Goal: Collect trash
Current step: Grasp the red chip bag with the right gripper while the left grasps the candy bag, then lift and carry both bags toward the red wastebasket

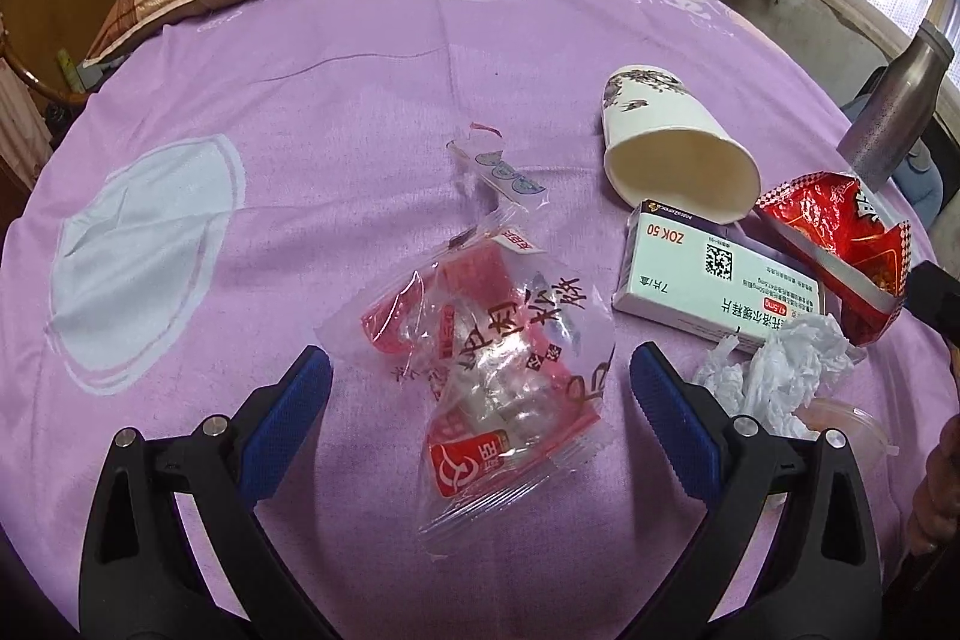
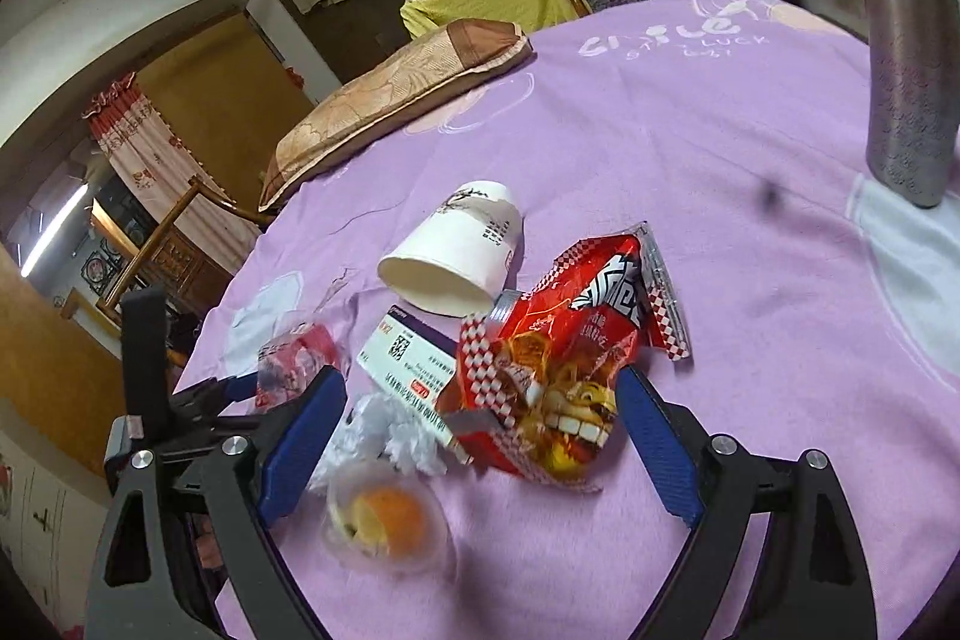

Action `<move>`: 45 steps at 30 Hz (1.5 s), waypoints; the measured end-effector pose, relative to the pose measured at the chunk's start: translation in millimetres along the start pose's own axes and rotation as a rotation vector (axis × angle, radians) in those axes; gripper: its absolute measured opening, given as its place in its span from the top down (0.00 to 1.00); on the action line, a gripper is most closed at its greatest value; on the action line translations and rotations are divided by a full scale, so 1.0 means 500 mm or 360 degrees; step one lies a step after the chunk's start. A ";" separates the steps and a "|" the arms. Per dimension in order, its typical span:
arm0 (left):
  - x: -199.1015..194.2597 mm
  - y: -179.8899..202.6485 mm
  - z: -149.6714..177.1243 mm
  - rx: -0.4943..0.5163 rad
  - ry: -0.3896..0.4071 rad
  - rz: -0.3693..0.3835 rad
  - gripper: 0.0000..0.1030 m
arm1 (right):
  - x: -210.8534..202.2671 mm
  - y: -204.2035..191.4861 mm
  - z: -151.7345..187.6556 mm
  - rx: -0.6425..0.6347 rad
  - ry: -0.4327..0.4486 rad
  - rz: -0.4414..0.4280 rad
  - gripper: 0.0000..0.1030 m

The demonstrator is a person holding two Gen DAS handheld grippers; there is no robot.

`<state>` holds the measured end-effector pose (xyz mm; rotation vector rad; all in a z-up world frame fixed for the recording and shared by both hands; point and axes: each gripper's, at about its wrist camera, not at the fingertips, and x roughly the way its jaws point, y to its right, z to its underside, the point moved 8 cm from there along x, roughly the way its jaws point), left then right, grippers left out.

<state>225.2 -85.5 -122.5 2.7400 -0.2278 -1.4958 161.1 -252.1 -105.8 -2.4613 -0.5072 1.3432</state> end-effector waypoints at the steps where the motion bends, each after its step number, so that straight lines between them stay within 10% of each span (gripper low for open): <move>1: 0.000 0.000 0.000 0.0002 0.0000 -0.0001 0.06 | 0.007 0.003 -0.003 0.0009 -0.0003 0.0002 0.13; 6: -0.003 -0.004 -0.003 -0.0023 0.0010 0.0027 0.06 | 0.027 0.028 -0.005 0.0055 0.0000 0.0024 0.13; 13: -0.014 -0.019 -0.014 -0.0106 0.0043 0.0091 0.06 | 0.024 0.056 -0.015 0.0167 0.0040 -0.0119 0.56; 22: -0.017 -0.011 -0.020 -0.0080 0.0072 0.0103 0.08 | 0.009 0.048 -0.020 0.0082 0.0104 -0.0058 0.56; 32: -0.047 -0.003 -0.031 -0.0051 0.0184 0.0159 0.55 | 0.004 0.057 -0.019 0.0134 0.0103 -0.0067 0.55; 45: -0.123 -0.014 -0.049 -0.0175 0.0362 0.0369 0.55 | -0.032 0.048 -0.021 0.0122 0.0210 -0.0108 0.57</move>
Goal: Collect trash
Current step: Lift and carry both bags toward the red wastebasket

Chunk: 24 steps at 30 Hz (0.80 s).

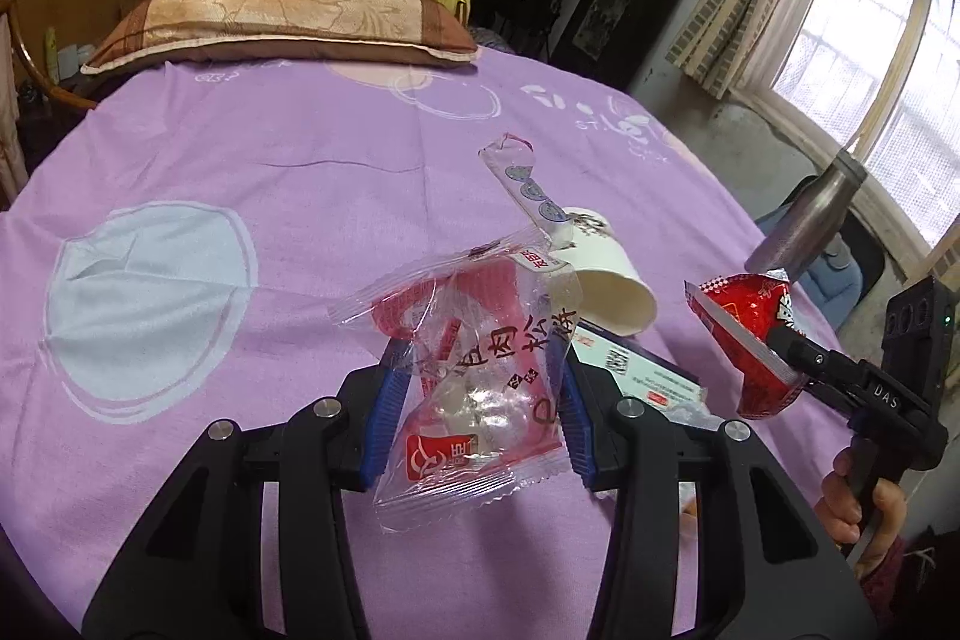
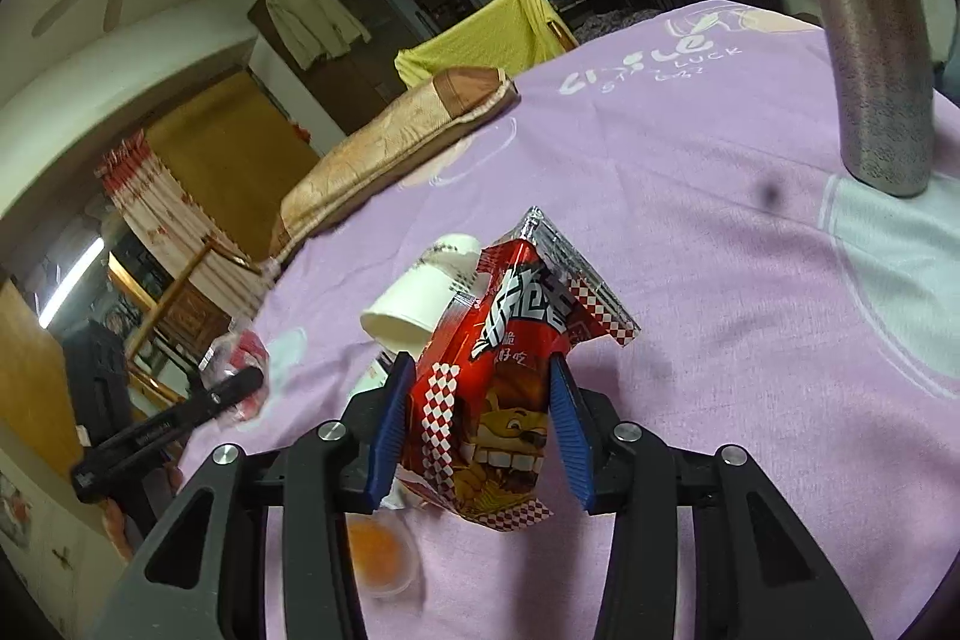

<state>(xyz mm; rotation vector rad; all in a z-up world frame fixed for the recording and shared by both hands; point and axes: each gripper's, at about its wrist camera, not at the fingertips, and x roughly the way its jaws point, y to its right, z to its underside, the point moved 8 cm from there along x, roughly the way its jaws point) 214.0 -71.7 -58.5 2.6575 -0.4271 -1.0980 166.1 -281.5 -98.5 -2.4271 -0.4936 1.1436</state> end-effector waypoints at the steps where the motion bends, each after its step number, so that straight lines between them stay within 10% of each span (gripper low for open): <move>1: -0.003 0.006 0.004 0.0000 -0.0003 0.0022 0.55 | -0.013 -0.003 0.002 0.0021 0.0011 -0.0026 0.57; 24: -0.222 0.259 0.140 0.0240 0.0167 0.0326 0.55 | -0.433 -0.075 0.113 -0.0167 0.0406 0.0015 0.57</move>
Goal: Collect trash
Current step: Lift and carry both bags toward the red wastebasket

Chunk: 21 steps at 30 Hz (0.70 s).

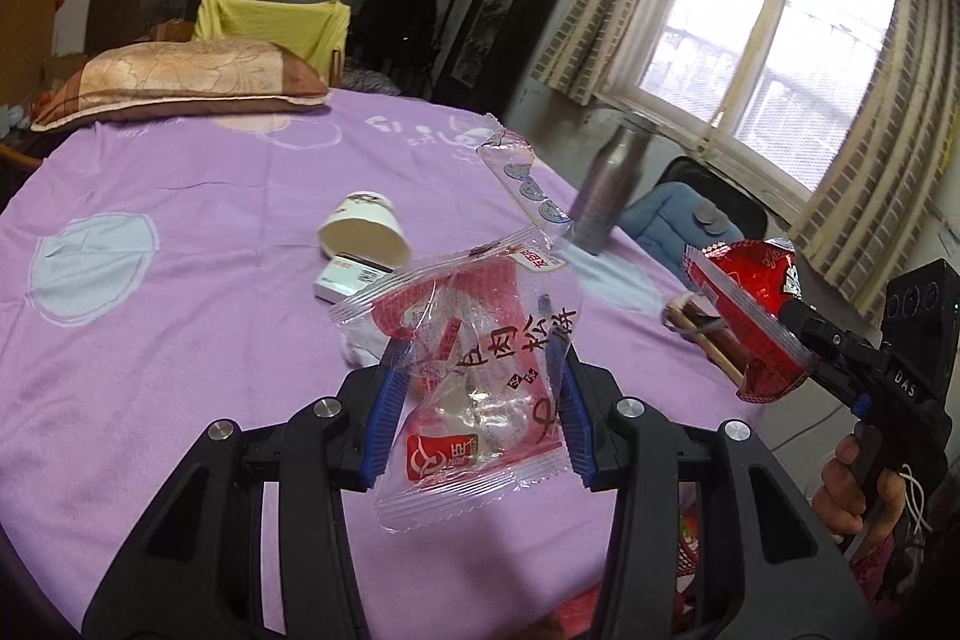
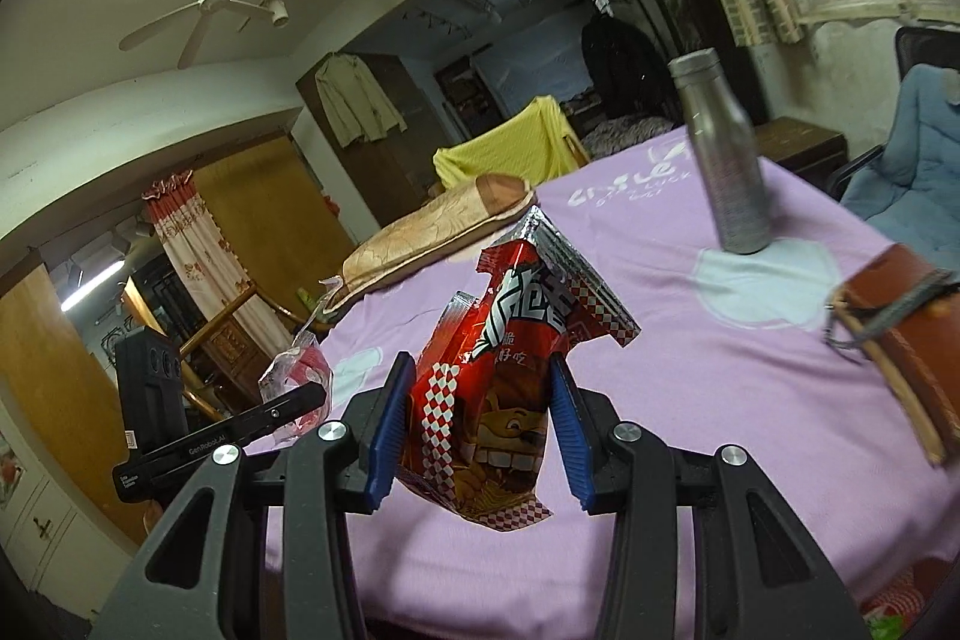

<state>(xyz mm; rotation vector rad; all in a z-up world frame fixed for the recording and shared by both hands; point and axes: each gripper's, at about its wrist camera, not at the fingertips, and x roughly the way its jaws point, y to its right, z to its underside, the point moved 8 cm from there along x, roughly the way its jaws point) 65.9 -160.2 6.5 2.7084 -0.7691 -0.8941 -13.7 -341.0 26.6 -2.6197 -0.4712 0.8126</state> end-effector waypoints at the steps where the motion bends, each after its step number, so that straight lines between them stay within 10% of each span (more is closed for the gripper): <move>1: -0.005 0.013 0.003 0.0008 0.0004 0.0019 0.55 | -0.021 0.003 0.002 -0.0006 0.0020 0.0015 0.57; 21: -0.054 0.210 0.056 0.0200 0.0031 0.0238 0.55 | -0.302 0.083 0.047 0.0022 0.0257 0.0237 0.57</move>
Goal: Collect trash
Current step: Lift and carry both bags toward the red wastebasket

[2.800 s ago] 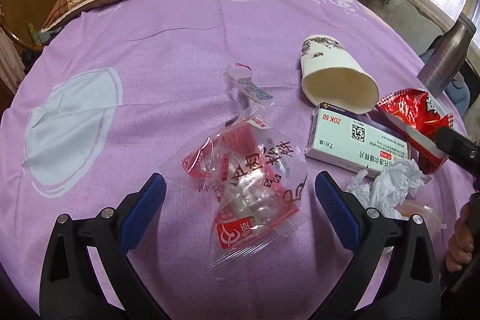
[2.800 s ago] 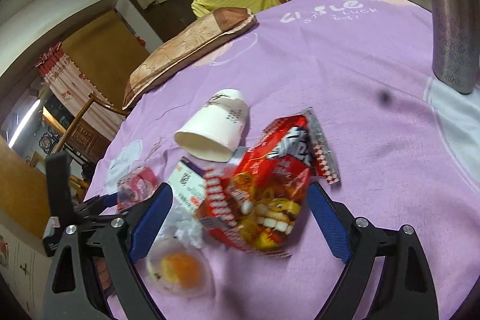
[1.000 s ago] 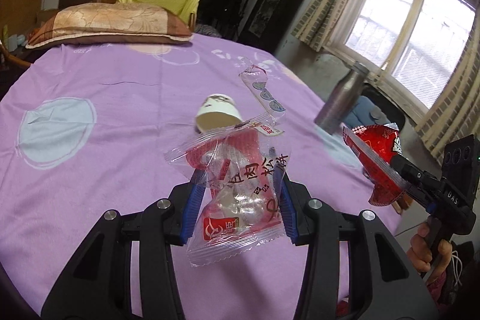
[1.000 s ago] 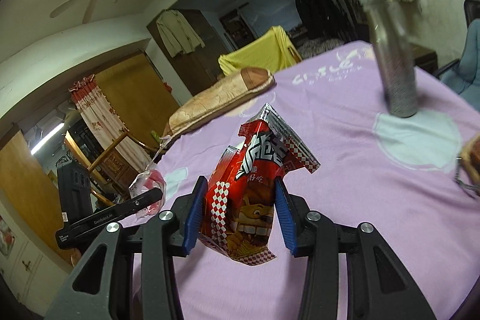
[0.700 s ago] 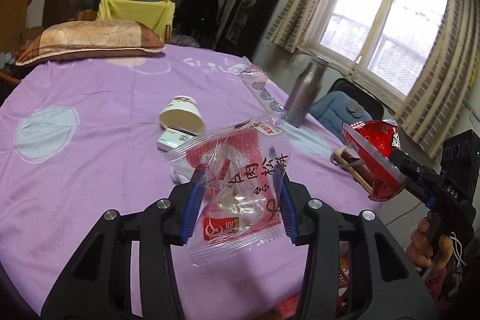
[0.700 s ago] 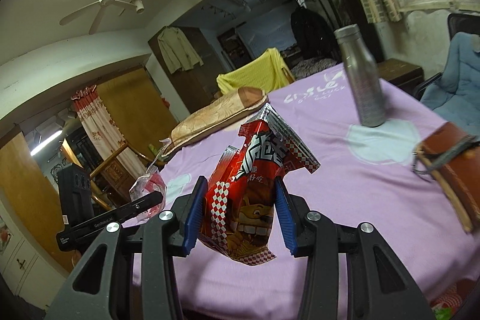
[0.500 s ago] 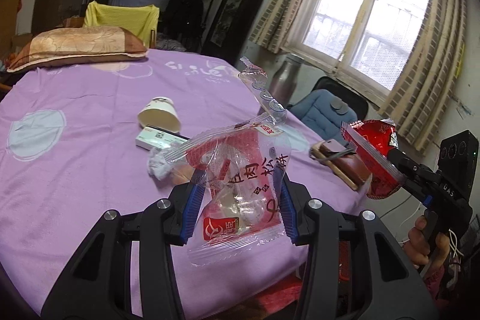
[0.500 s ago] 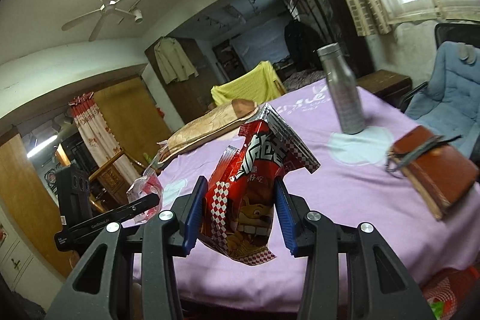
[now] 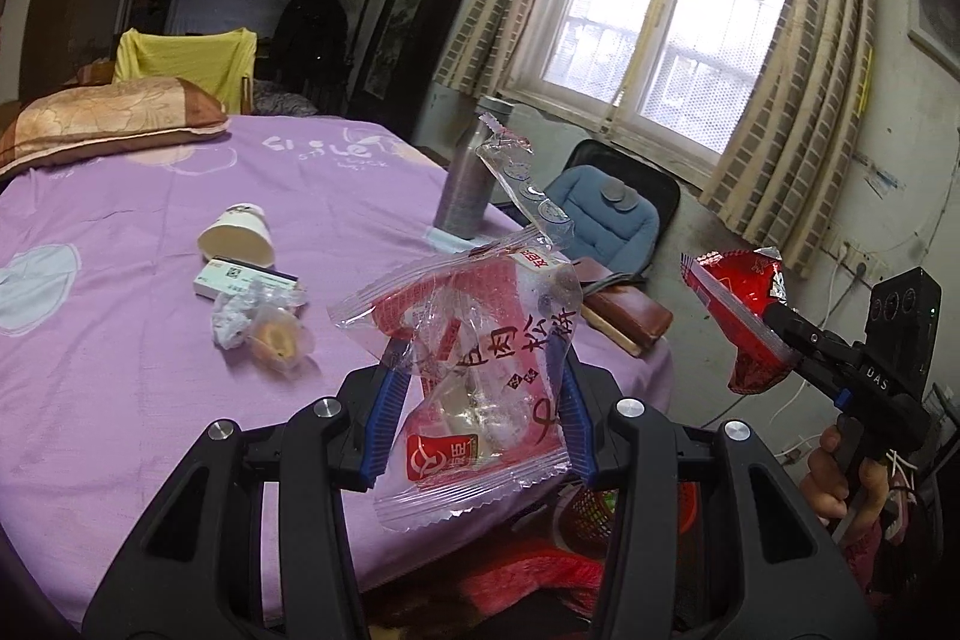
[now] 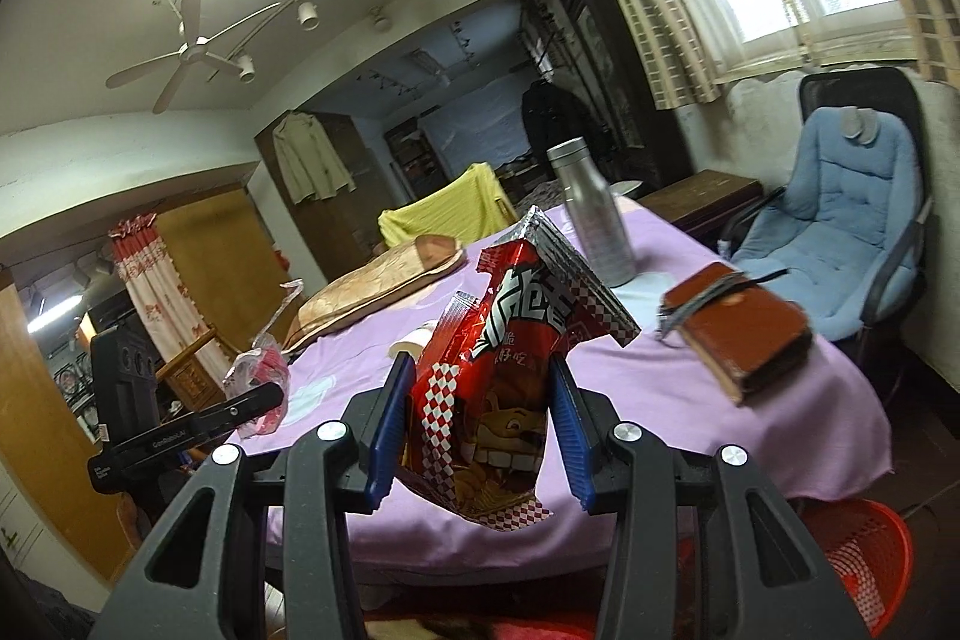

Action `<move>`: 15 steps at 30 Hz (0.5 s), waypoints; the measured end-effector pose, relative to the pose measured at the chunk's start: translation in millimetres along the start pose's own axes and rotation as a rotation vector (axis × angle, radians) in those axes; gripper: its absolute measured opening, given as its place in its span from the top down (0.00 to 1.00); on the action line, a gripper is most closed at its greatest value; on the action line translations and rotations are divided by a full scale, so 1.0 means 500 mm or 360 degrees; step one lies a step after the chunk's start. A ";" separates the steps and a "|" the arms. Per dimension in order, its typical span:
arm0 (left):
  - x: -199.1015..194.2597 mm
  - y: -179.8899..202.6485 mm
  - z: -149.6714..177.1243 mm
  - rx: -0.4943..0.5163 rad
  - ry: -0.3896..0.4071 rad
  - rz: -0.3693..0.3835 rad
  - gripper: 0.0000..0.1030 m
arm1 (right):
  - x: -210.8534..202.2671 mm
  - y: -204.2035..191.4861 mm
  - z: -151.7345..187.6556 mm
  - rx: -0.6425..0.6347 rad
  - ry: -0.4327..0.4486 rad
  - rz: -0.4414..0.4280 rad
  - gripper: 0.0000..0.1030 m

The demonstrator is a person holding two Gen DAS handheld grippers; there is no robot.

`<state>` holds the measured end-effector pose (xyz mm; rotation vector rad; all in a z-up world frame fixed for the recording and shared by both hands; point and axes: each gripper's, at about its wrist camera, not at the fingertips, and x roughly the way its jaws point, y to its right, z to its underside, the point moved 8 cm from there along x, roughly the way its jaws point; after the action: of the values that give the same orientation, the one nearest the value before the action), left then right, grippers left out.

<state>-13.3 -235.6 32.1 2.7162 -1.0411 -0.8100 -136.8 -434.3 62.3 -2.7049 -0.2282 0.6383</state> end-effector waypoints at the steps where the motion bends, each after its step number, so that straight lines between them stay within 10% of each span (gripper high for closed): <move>1: 0.000 0.006 0.001 0.0008 -0.0001 0.0005 0.55 | -0.013 0.010 0.000 0.0006 0.0011 0.0016 0.57; 15: 0.035 0.097 0.023 0.0121 -0.0078 0.0108 0.55 | -0.121 0.151 0.027 0.0128 0.0058 0.0263 0.57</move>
<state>-36.9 -283.0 28.8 2.7194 -1.1908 -0.8462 -191.0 -514.2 47.3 -2.6738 0.0303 0.6294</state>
